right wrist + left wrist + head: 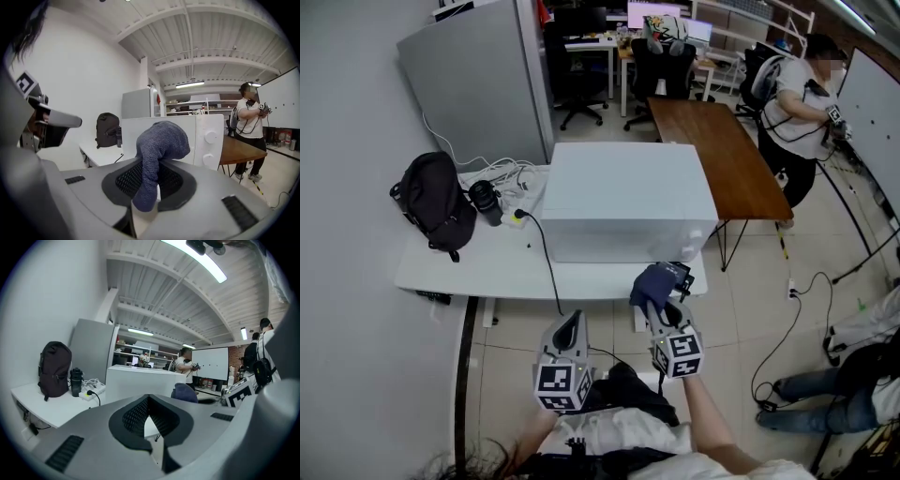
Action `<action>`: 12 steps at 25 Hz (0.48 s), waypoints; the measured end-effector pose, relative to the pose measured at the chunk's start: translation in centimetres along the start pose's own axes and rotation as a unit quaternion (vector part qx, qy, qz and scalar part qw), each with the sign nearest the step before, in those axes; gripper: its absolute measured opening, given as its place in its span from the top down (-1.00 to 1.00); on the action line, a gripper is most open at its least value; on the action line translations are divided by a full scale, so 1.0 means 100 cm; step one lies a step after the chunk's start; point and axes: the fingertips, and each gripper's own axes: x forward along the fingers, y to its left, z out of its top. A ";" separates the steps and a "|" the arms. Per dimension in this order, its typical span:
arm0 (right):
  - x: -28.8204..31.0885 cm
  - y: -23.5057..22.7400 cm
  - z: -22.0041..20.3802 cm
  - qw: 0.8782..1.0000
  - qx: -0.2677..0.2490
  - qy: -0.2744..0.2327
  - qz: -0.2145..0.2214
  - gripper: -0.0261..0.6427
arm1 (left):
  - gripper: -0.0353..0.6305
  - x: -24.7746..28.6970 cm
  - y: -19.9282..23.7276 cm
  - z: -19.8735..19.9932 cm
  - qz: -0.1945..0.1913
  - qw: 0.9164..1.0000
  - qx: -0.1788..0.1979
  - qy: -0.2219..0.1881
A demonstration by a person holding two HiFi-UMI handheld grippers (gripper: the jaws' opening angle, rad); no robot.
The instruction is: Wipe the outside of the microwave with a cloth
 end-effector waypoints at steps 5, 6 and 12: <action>-0.050 0.015 0.019 0.999 0.025 -0.020 -0.005 0.67 | 0.92 -0.021 -0.014 -0.003 -0.016 1.000 -0.002 -0.003; -0.061 0.018 0.022 0.999 0.029 -0.020 -0.005 0.67 | 0.92 -0.027 -0.017 -0.002 -0.016 1.000 -0.001 -0.005; -0.132 0.018 0.019 0.998 0.052 -0.010 -0.027 0.67 | 0.92 -0.060 -0.040 -0.009 -0.011 1.000 0.018 -0.007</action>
